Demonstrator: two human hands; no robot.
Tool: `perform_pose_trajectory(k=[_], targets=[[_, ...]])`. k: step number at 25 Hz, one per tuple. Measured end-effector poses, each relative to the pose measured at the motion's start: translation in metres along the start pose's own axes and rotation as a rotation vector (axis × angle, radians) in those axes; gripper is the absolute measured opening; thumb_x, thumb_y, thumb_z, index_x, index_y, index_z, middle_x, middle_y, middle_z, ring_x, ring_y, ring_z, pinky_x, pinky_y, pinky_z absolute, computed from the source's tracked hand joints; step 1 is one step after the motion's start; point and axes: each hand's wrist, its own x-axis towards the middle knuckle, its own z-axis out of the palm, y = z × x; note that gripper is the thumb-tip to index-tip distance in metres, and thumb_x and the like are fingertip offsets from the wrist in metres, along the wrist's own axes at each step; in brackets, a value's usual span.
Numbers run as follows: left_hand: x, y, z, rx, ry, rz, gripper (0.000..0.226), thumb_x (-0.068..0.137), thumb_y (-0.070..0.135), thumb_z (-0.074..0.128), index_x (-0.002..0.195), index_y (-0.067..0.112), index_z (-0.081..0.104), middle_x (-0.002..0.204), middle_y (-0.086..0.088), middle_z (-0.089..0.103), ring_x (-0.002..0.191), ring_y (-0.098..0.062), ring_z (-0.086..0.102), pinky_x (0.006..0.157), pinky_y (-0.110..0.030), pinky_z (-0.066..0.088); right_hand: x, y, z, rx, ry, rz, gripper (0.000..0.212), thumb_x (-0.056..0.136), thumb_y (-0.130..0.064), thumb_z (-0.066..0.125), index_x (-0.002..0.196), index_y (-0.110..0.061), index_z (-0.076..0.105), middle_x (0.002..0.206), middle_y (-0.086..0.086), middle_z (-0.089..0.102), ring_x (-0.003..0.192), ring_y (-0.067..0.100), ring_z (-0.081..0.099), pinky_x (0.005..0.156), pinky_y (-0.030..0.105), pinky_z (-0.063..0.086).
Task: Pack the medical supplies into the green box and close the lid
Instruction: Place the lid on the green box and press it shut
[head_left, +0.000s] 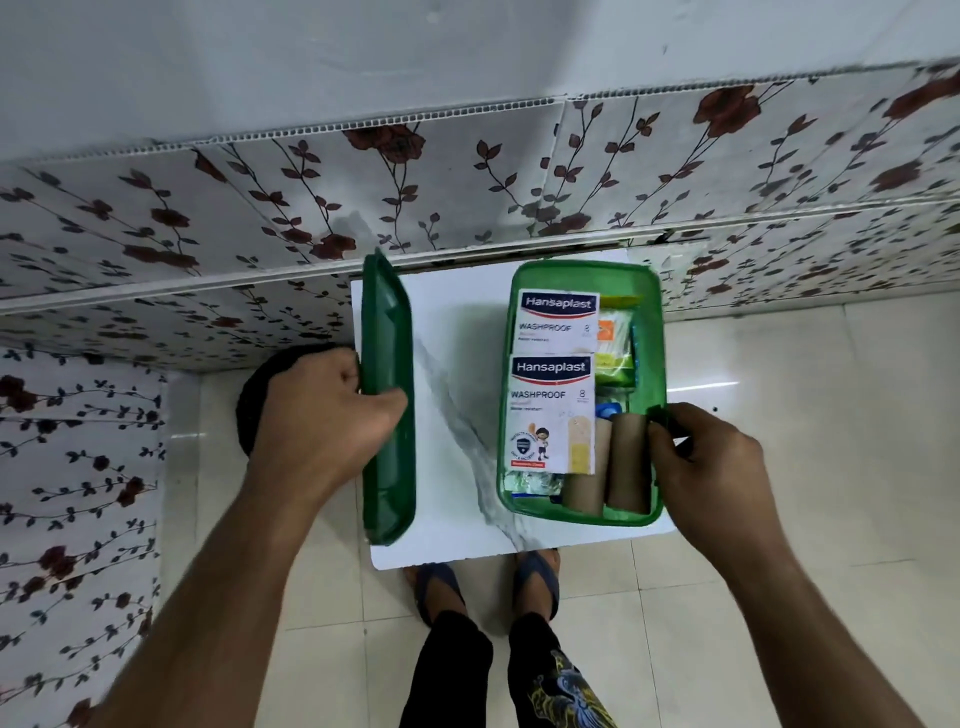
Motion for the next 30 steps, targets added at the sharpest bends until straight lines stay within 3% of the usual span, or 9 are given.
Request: perform_pose_trajectory(k=[3, 7, 10, 16, 19, 21, 23, 25, 30], targets=[[-0.022, 0.034, -0.009, 0.067, 0.007, 0.075, 0.021, 0.060, 0.039, 0.057, 0.068, 0.021, 0.065, 0.059, 0.011, 0.067, 0.049, -0.005, 0.062, 0.044, -0.024, 0.053, -0.001, -0.008, 0.027, 0.011, -0.040, 0.005, 0.015, 0.089, -0.017, 0.054, 0.085, -0.013, 0.068, 0.068, -0.004, 0.068, 0.059, 0.018, 0.061, 0.057, 0.033, 0.050], [-0.045, 0.080, 0.036, 0.302, 0.066, 0.302, 0.025, 0.067, 0.041, 0.061, 0.073, 0.017, 0.058, 0.064, 0.003, 0.065, 0.054, -0.020, 0.055, 0.050, -0.024, 0.041, -0.001, -0.010, 0.044, 0.230, -0.098, 0.050, 0.013, 0.092, -0.023, 0.058, 0.090, -0.025, 0.071, 0.079, -0.017, 0.071, 0.062, 0.006, 0.065, 0.060, 0.017, 0.048], [-0.054, 0.099, 0.078, 0.356, 0.061, 0.335, 0.019, 0.077, 0.033, 0.066, 0.076, 0.019, 0.053, 0.071, -0.004, 0.066, 0.054, -0.022, 0.050, 0.049, -0.024, 0.033, 0.003, 0.004, 0.032, 0.592, -0.165, 0.187, 0.028, 0.100, -0.021, 0.047, 0.094, -0.020, 0.075, 0.086, -0.002, 0.076, 0.060, 0.018, 0.065, 0.059, 0.029, 0.052], [-0.060, 0.115, 0.131, 0.311, -0.006, 0.412, 0.015, 0.088, 0.024, 0.058, 0.078, 0.017, 0.050, 0.072, -0.005, 0.065, 0.060, -0.022, 0.065, 0.048, -0.023, 0.036, 0.007, 0.026, 0.015, 0.657, -0.137, 0.253, 0.032, 0.100, -0.014, 0.042, 0.098, -0.012, 0.074, 0.082, 0.005, 0.075, 0.065, 0.024, 0.065, 0.059, 0.033, 0.048], [-0.043, 0.090, 0.109, 0.136, 0.242, 0.492, 0.022, 0.088, 0.033, 0.054, 0.075, 0.019, 0.044, 0.060, 0.007, 0.048, 0.048, -0.012, 0.049, 0.043, -0.021, 0.030, 0.012, 0.013, 0.020, 0.672, -0.135, 0.247, 0.023, 0.099, -0.020, 0.050, 0.101, -0.019, 0.073, 0.088, -0.001, 0.076, 0.072, 0.017, 0.069, 0.060, 0.029, 0.050], [-0.022, 0.054, 0.090, -0.055, 0.427, 0.381, 0.019, 0.090, 0.037, 0.055, 0.091, 0.018, 0.052, 0.081, 0.002, 0.057, 0.068, -0.013, 0.055, 0.055, -0.027, 0.043, 0.018, 0.000, 0.027, 0.640, -0.216, 0.213, 0.020, 0.095, -0.033, 0.059, 0.111, -0.027, 0.069, 0.098, -0.010, 0.074, 0.082, 0.005, 0.069, 0.066, 0.026, 0.052], [-0.007, 0.024, 0.079, -0.207, 0.214, 0.105, 0.043, 0.093, 0.045, 0.052, 0.130, 0.024, 0.048, 0.127, 0.000, 0.055, 0.111, -0.016, 0.055, 0.085, -0.032, 0.047, 0.021, -0.011, 0.034, 0.603, -0.338, 0.185, 0.036, 0.088, -0.041, 0.066, 0.122, -0.030, 0.063, 0.109, -0.016, 0.070, 0.092, 0.000, 0.068, 0.076, 0.028, 0.056], [-0.005, 0.011, 0.085, -0.357, -0.117, -0.045, 0.061, 0.093, 0.056, 0.043, 0.148, 0.036, 0.027, 0.149, 0.005, 0.042, 0.130, -0.016, 0.046, 0.098, -0.033, 0.041, 0.022, -0.019, 0.038, 0.613, -0.365, 0.176, 0.039, 0.087, -0.036, 0.069, 0.125, -0.028, 0.063, 0.113, -0.015, 0.070, 0.094, 0.004, 0.070, 0.084, 0.034, 0.057], [-0.016, 0.008, 0.096, -0.558, -0.204, 0.028, 0.048, 0.092, 0.059, 0.044, 0.139, 0.050, 0.033, 0.129, 0.024, 0.058, 0.110, 0.002, 0.059, 0.087, -0.028, 0.049, 0.022, -0.018, 0.035, 0.592, -0.345, 0.197, 0.031, 0.092, -0.028, 0.063, 0.123, -0.029, 0.065, 0.111, -0.014, 0.072, 0.094, 0.005, 0.070, 0.087, 0.041, 0.058]])
